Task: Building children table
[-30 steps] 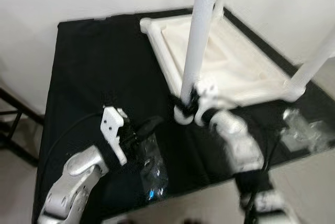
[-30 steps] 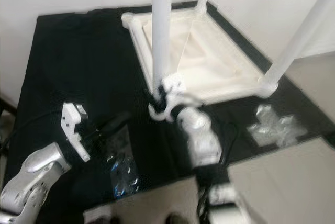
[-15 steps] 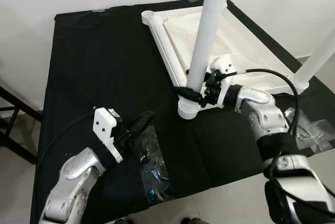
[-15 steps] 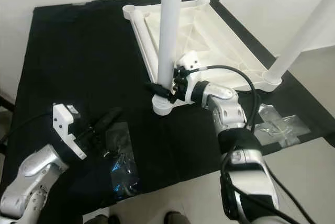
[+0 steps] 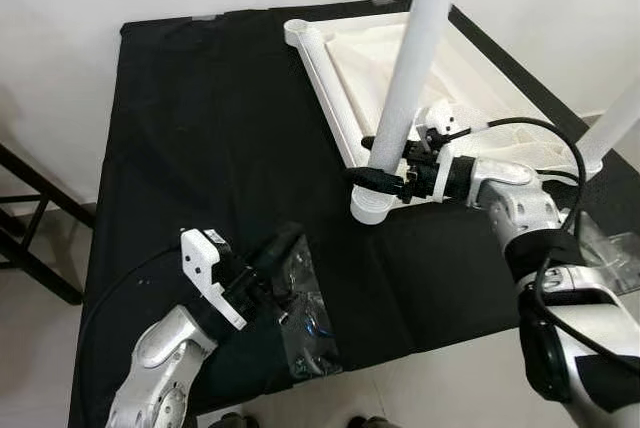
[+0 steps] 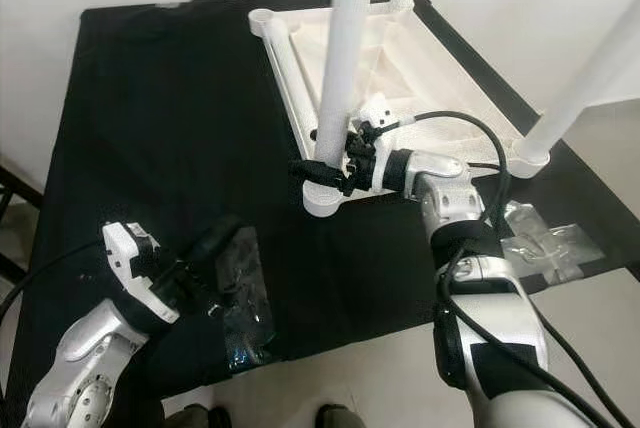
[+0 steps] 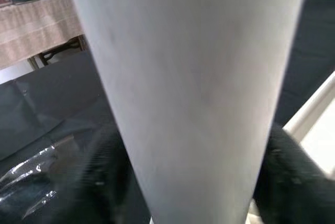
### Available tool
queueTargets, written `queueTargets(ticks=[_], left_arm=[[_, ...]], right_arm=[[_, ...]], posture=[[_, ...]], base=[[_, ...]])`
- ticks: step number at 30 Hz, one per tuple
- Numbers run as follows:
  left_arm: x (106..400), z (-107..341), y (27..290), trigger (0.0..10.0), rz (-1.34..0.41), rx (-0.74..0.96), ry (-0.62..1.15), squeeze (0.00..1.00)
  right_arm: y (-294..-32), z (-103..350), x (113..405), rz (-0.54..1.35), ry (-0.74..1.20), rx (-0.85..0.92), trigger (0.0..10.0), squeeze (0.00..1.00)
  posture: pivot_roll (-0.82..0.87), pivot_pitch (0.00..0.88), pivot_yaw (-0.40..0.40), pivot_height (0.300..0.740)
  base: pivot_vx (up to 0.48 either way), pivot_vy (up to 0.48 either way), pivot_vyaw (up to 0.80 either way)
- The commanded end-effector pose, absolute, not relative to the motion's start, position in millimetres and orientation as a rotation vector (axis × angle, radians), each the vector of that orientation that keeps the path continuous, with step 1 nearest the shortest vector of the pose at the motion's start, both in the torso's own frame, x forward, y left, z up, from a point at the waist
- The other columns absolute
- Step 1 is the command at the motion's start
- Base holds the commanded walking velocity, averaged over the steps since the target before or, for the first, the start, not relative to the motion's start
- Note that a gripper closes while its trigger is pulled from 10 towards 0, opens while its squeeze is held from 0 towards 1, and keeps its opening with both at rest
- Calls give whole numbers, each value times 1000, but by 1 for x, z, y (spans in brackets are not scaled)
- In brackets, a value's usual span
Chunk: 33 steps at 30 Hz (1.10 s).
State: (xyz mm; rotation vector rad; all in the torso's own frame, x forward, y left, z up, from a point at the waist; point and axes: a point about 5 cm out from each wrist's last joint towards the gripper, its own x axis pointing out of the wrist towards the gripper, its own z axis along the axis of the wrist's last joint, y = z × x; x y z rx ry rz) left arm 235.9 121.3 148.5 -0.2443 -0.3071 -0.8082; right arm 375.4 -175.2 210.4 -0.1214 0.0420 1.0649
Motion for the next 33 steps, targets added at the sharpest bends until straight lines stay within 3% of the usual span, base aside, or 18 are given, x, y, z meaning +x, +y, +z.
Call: queueTargets(ticks=[1,12,15,16,18,19,20,21,25,29,30,31,32,33], left_arm=[[235,144,119,10000,-841,-266,-288,0],[236,142,119,10000,-849,-319,-299,0],[235,141,120,10000,-852,-312,-300,0],[234,141,120,10000,-858,-285,-296,0],[234,141,120,10000,-858,-285,-296,0],[233,141,121,10000,-863,-266,-293,0],[233,141,121,10000,-863,-266,-293,0],[233,142,119,10000,-881,-164,-292,0],[234,143,118,10000,-885,-107,-296,0],[235,143,117,10000,-902,-63,-296,0],[235,143,116,10000,-900,-51,-296,0],[235,143,116,10000,-894,-54,-297,0],[235,143,117,10000,-889,-58,-298,0],[236,143,117,10000,-886,-61,-299,0]], right_arm=[[-181,210,375,1051,25,-108,0,0],[-193,203,374,1003,26,-114,0,0],[-188,189,378,804,41,-116,0,0],[-178,171,376,513,67,-106,0,0],[-178,171,376,513,67,-106,0,0],[-176,160,370,289,84,-103,0,0],[-176,160,370,289,84,-103,0,0],[-138,136,331,234,112,-21,0,0],[-123,130,320,318,120,-18,0,0],[-123,143,335,343,89,-30,0,0],[-123,151,341,337,76,-44,7098,0],[-120,157,342,350,67,-54,10000,0],[-120,163,342,363,57,-67,10000,0],[-120,168,342,380,43,-79,10000,435]], posture=[[60,169,-58,740],[53,163,-56,740],[47,161,-64,740],[44,173,-70,740],[44,173,-70,740],[43,177,-68,740],[43,177,-68,740],[36,179,-41,740],[31,180,-34,740],[41,182,-43,740],[44,183,-36,740],[45,183,-37,740],[47,184,-37,740],[47,184,-37,740]], base=[[0,0,0],[0,0,0],[0,0,0],[0,0,0],[0,0,0],[0,0,0],[0,0,0],[0,0,0],[0,0,0],[0,0,0],[0,0,0],[0,0,0],[0,0,0],[0,0,0]])
